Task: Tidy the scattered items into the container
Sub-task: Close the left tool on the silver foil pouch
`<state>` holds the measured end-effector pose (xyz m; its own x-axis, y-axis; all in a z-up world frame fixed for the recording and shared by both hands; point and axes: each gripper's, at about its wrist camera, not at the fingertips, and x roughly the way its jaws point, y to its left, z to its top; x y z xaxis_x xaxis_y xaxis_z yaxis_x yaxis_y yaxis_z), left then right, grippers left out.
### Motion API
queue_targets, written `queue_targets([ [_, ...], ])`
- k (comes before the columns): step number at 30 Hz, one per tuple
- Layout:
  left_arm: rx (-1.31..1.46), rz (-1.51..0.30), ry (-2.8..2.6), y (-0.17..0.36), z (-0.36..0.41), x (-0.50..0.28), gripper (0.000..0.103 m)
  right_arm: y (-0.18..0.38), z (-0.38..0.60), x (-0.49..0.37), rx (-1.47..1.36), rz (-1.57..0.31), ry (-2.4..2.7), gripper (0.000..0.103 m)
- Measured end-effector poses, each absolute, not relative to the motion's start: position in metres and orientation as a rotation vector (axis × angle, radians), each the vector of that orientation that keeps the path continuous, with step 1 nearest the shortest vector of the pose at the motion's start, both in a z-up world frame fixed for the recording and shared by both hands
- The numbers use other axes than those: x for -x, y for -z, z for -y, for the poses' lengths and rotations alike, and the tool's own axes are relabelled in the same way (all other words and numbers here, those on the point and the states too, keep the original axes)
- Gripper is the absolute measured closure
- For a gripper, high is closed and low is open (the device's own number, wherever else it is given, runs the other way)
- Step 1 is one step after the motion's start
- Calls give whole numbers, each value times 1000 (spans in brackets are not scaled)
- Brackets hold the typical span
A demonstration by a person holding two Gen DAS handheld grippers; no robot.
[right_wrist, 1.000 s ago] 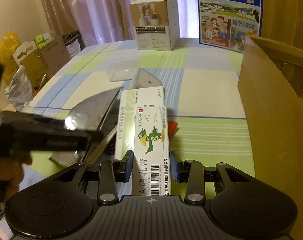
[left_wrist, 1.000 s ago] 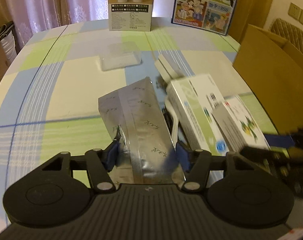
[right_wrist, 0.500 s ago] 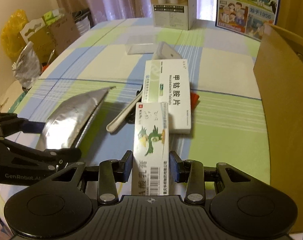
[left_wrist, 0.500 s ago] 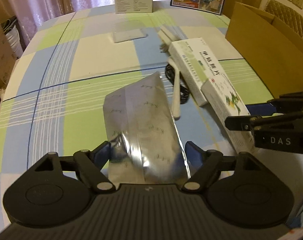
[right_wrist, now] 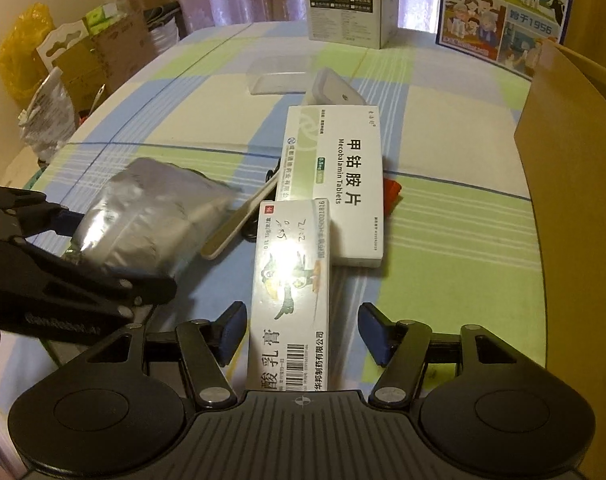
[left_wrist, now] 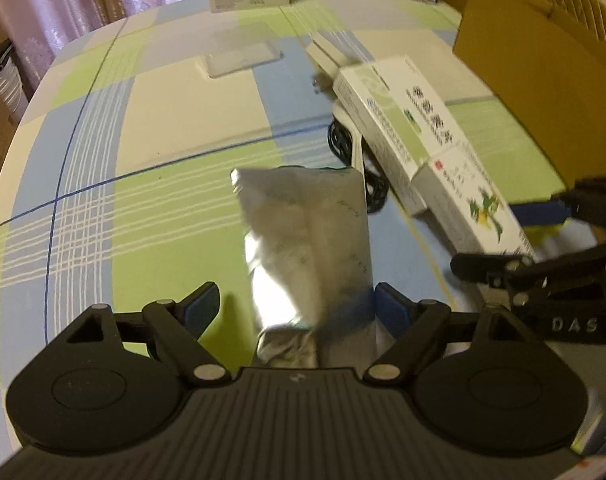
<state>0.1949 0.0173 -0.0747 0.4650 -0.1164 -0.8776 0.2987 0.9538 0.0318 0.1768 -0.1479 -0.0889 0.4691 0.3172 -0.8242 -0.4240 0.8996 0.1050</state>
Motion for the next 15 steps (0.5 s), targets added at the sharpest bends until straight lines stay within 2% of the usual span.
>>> queue_targets([
  [3, -210, -1070, 262, 78, -15, -195, 24, 90, 148, -179, 115, -988, -453, 44],
  [5, -195, -1075, 273, 78, -16, -195, 32, 91, 147, -179, 118, -991, -453, 44],
  [7, -181, -1078, 283, 77, -17, -195, 54, 91, 146, -179, 120, -995, -455, 44],
  [8, -177, -1079, 285, 76, -17, -195, 57, 91, 145, -179, 121, -996, -457, 44],
  [15, -160, -1093, 311, 71, -21, -194, 65, 93, 144, -179, 115, -1011, -461, 44],
])
